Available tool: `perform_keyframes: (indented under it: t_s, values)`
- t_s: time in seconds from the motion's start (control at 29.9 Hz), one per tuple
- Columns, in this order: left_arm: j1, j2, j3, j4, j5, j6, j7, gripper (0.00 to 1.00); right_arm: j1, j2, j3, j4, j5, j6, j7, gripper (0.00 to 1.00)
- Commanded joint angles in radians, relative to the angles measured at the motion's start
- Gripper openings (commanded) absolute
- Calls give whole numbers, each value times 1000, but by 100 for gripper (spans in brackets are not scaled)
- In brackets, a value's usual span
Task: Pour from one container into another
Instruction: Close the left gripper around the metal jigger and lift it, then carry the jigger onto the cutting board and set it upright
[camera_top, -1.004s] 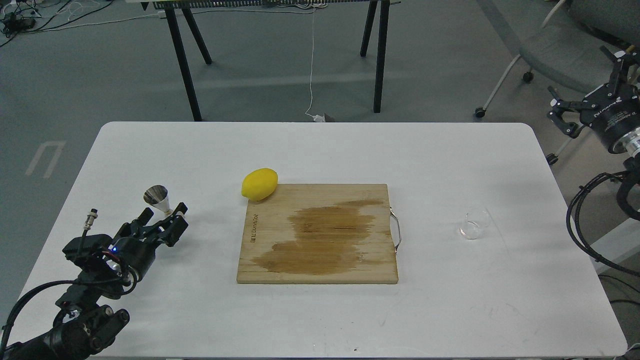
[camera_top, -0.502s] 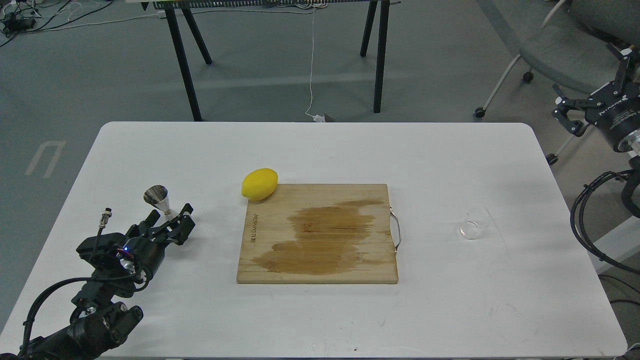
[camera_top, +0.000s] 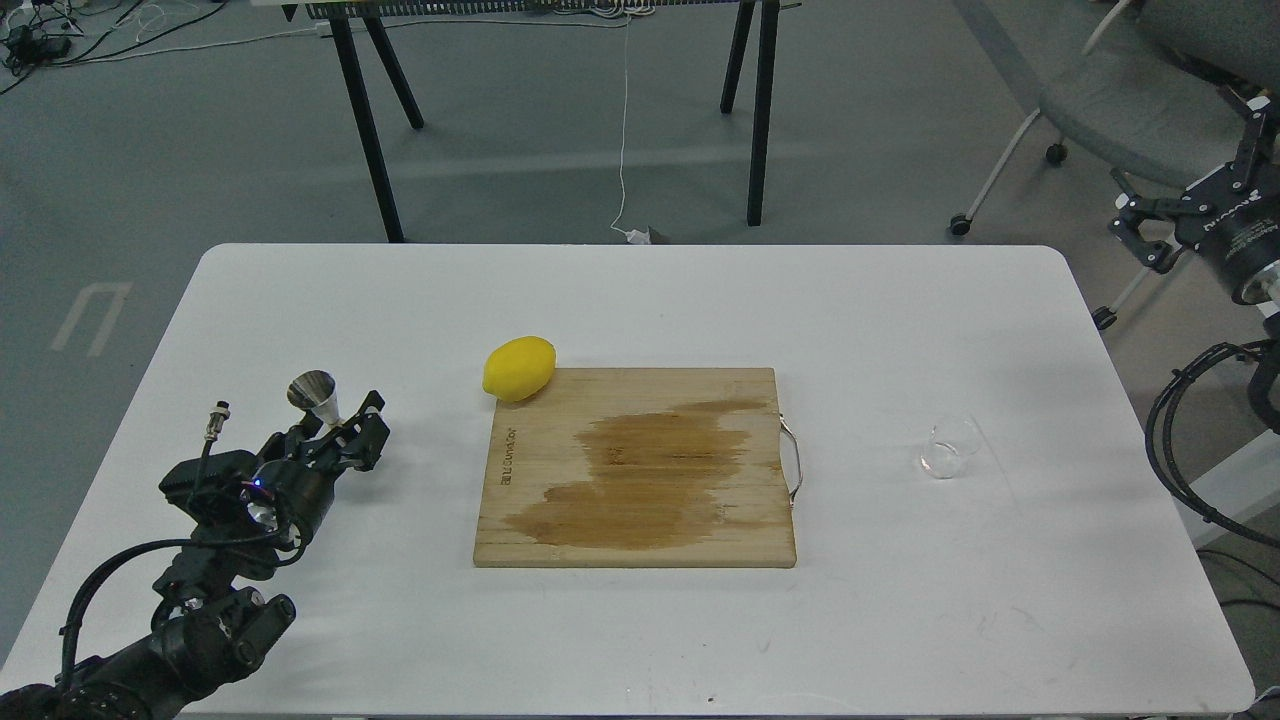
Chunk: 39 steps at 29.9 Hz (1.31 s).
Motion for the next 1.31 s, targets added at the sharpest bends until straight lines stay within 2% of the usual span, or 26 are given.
perform_keyframes:
  t_s: [0.0,0.17,0.3,0.4,0.54,0.77,0.97,1.1,1.27]
  values:
    - [-13,-9,10,26,-6,0,0,62,-5,0,9,0,0,0,0,100]
    - [-13,-11,77,35,-10,0,0,32,-11,0,11,0,0,0,0,100]
    - [-13,-12,81,39,-24,0,0,11,-14,0,9,-2,-1,0,0,100]
    - [-15,-12,81,39,-69,0,0,6,-20,0,9,-2,0,0,0,100]
    - [-39,-8,79,38,-90,0,0,1,-23,0,11,-2,0,0,0,100]
    - [-146,18,84,1,-87,0,0,1,-19,0,52,-3,7,0,-5,100]
    - [-237,112,224,-212,-72,0,0,2,-6,1,100,0,7,0,-15,100]
    - [-263,100,317,-280,-61,0,0,2,-9,0,92,-3,5,0,-14,100]
    - [-275,42,337,-329,172,0,0,3,-20,-2,89,-5,3,0,-14,100]
